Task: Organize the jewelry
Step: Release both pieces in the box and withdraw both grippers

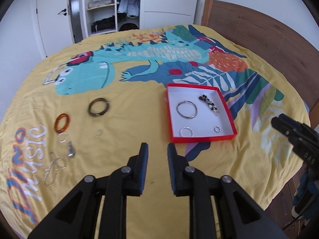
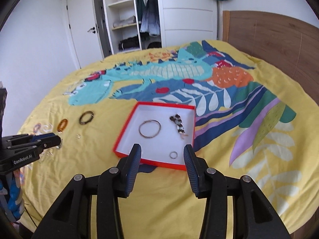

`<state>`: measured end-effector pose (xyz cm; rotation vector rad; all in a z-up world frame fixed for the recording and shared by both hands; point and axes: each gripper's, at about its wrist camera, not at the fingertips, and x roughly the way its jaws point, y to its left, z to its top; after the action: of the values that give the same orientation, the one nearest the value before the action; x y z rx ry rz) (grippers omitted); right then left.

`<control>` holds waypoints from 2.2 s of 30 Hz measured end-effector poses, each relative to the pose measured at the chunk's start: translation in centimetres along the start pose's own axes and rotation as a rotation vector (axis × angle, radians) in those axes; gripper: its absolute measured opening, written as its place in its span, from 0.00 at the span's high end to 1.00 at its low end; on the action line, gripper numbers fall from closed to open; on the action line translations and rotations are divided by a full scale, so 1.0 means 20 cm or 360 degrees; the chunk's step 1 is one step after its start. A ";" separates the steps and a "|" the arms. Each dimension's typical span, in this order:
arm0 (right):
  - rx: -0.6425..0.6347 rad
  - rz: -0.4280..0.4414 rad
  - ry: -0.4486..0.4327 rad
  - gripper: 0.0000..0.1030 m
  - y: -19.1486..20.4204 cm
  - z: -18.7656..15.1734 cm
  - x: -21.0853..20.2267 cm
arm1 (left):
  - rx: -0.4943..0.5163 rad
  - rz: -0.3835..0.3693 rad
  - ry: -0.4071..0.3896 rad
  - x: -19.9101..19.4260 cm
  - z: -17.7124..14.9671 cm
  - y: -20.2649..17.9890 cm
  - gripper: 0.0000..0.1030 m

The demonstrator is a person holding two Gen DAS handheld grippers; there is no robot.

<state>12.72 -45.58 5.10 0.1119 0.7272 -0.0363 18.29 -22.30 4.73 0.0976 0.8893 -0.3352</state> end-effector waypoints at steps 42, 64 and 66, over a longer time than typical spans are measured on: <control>-0.0162 0.0194 -0.0154 0.51 0.86 -0.09 -0.43 | -0.0503 0.0393 -0.0260 -0.76 -0.70 1.30 0.66; -0.0143 0.0224 0.0162 0.51 0.94 -0.21 0.19 | -0.0528 0.0364 -0.0017 -0.24 -0.77 1.44 0.66; -0.0141 0.0232 0.0192 0.51 0.94 -0.22 0.25 | -0.0511 0.0349 0.0002 -0.19 -0.76 1.43 0.66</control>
<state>14.86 -26.41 0.23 0.0828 0.8380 0.1424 14.07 8.91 -3.55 -0.1012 0.9137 0.0139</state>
